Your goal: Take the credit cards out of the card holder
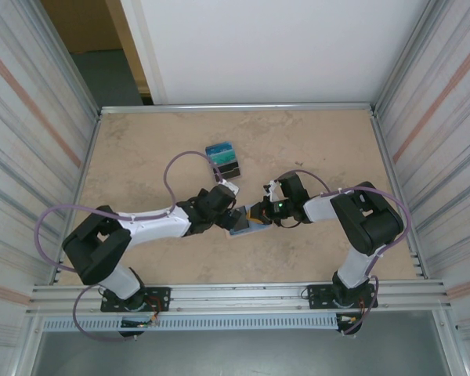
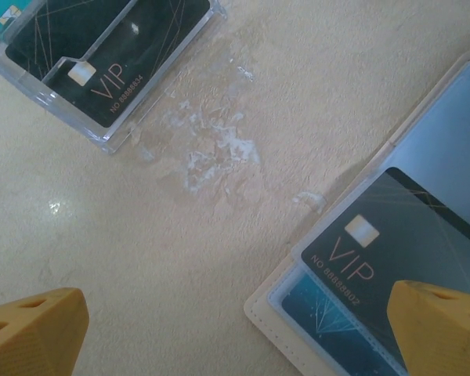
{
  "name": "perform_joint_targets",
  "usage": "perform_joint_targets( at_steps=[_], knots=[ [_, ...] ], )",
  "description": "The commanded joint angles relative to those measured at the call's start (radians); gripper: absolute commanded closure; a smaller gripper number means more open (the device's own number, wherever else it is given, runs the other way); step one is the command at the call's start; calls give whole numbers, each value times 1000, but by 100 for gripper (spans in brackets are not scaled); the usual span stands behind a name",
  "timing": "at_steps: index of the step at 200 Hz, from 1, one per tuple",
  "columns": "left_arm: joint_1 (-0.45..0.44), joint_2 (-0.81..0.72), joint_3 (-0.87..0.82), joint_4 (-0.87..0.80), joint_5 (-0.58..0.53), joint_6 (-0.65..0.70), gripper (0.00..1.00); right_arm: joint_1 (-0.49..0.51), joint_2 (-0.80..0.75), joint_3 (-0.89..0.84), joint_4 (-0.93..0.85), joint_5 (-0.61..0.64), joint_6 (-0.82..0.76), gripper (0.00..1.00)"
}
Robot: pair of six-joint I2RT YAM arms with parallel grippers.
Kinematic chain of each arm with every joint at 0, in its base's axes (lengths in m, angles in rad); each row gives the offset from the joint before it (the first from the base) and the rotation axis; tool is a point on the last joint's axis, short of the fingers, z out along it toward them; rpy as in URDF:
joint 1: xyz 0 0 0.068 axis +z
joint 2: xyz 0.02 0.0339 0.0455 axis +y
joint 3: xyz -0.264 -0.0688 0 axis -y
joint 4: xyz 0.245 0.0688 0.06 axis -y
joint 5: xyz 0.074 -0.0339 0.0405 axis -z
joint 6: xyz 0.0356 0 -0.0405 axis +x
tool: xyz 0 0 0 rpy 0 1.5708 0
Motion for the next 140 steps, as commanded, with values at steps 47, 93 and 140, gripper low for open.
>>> perform_joint_targets(
  at_steps=[47,93,140],
  knots=[
    [-9,74,29,-43,11,3,1,2,-1,5,-21,-10,-21,92],
    [-9,73,11,-78,0,8,1,-6,-5,-11,4,-14,-10,92],
    [-9,95,5,-87,0,8,2,-8,-7,-16,28,-27,0,91]
  ],
)
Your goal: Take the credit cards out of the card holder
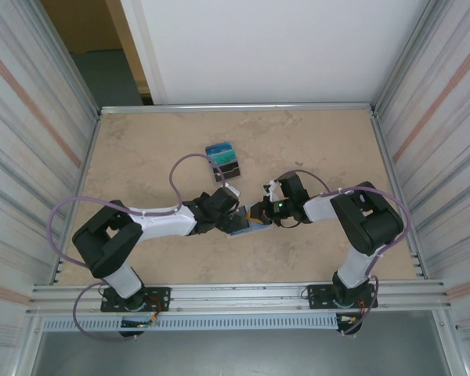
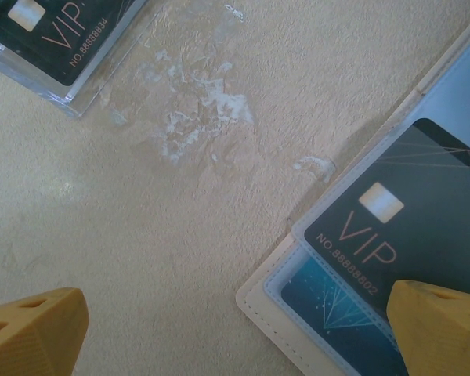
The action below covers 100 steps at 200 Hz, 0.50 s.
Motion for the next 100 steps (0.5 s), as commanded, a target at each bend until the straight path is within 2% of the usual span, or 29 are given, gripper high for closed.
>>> perform_joint_targets(
  at_steps=[1,100],
  knots=[
    [-9,26,-6,-61,-4,8,2,-9,-6,-16,22,-26,-1,91],
    [-9,36,-12,-75,-20,11,1,-31,-27,-42,56,-41,18,91]
  ],
)
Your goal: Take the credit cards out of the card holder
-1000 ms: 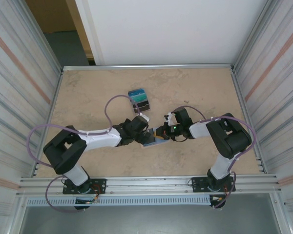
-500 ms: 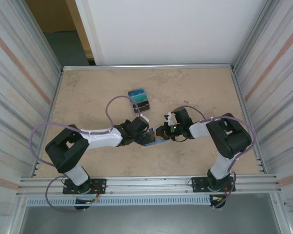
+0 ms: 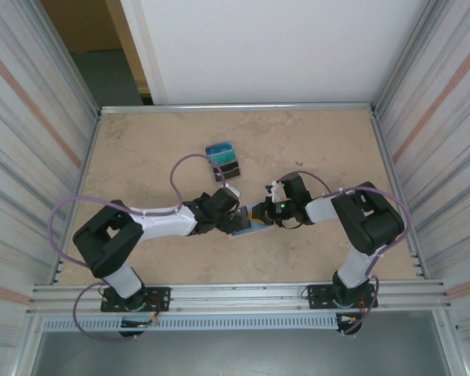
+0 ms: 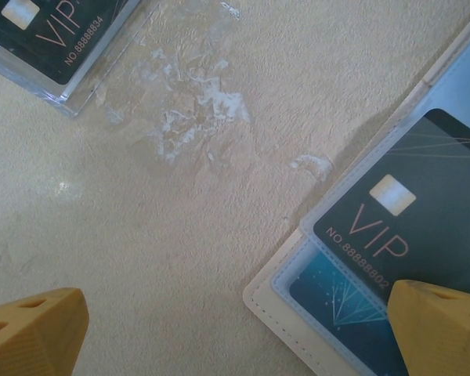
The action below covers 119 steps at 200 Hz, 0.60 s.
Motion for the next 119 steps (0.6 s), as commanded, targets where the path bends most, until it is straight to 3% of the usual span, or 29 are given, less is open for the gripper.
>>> perform_joint_targets(
  at_steps=[1,119],
  knots=[
    [-6,31,-12,-74,-20,11,1,-12,-25,-14,19,-18,17,91],
    [-6,38,-10,-76,-16,11,1,-12,-17,-22,85,-45,57,91]
  ],
)
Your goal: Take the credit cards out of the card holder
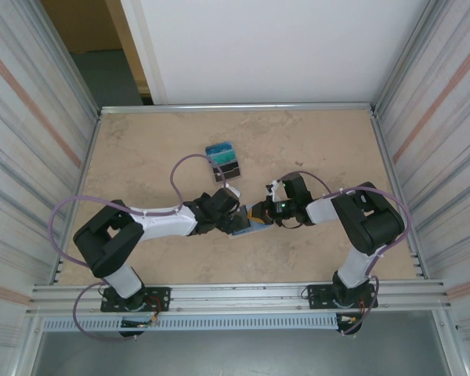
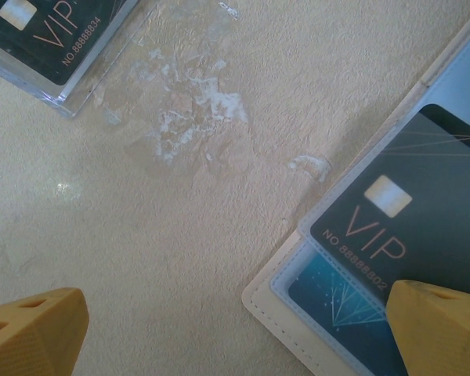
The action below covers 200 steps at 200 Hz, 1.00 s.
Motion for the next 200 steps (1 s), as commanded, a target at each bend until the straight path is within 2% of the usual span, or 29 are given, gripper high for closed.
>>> perform_joint_targets(
  at_steps=[1,54,98,200],
  knots=[
    [-5,34,-10,-80,-16,11,1,-6,-16,-9,28,-22,23,91],
    [-4,32,-10,-82,-17,11,1,-7,2,-10,52,-31,35,92],
    [-4,31,-9,-85,-21,15,1,-11,13,-9,48,-29,30,100],
    [-4,23,-9,-90,-28,19,1,-37,-23,35,-126,5,-72,100]
  ],
)
